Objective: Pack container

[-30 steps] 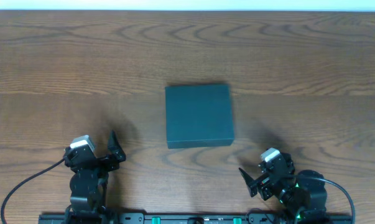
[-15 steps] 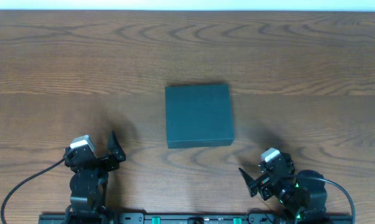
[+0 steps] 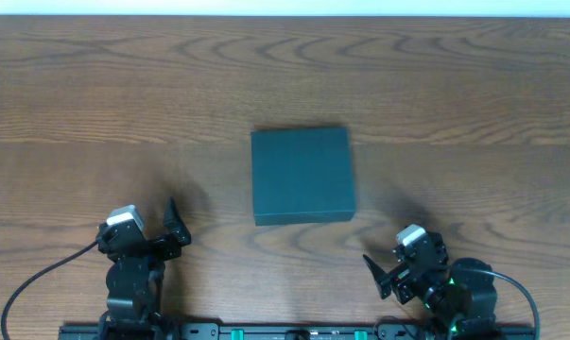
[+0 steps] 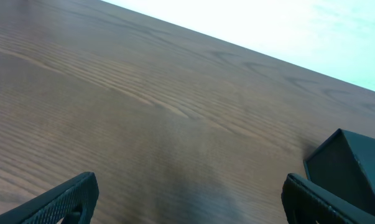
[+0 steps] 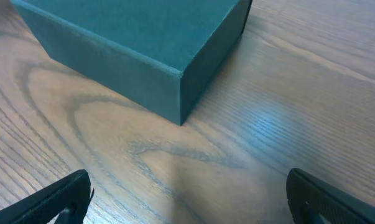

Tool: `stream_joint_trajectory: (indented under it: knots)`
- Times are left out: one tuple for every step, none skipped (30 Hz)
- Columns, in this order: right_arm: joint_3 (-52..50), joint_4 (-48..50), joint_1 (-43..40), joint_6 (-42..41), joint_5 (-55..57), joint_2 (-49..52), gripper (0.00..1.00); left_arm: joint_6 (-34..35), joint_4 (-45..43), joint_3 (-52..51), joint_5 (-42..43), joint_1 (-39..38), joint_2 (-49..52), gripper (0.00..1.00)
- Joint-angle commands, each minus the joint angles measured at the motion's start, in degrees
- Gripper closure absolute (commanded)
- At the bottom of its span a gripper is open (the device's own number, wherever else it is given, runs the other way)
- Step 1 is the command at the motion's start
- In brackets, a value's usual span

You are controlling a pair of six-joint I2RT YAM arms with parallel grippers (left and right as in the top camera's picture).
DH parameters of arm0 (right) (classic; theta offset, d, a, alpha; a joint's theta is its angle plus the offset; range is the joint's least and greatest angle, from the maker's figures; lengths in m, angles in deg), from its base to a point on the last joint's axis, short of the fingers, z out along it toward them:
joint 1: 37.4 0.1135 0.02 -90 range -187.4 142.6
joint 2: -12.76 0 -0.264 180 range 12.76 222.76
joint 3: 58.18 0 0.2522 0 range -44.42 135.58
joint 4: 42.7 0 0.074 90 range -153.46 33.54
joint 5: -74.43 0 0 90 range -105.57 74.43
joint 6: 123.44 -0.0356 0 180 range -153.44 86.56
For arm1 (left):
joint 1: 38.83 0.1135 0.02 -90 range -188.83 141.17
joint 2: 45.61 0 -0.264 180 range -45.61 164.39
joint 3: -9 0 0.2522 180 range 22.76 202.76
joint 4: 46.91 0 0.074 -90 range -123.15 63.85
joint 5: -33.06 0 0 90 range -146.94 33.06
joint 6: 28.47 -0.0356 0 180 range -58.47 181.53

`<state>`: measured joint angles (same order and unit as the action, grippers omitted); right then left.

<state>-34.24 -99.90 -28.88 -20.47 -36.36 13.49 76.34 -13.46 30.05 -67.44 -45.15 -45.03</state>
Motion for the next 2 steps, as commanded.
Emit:
stream_joint_trajectory:
  knots:
    - [-0.15, 0.00, 1.01, -0.70, 0.02, -0.42, 0.01, -0.66, 0.37, -1.25, 0.00, -0.07, -0.35, 0.05]
    - [-0.15, 0.00, 1.01, -0.70, 0.02, -0.42, 0.01, -0.66, 0.37, -1.25, 0.00, -0.07, -0.35, 0.05]
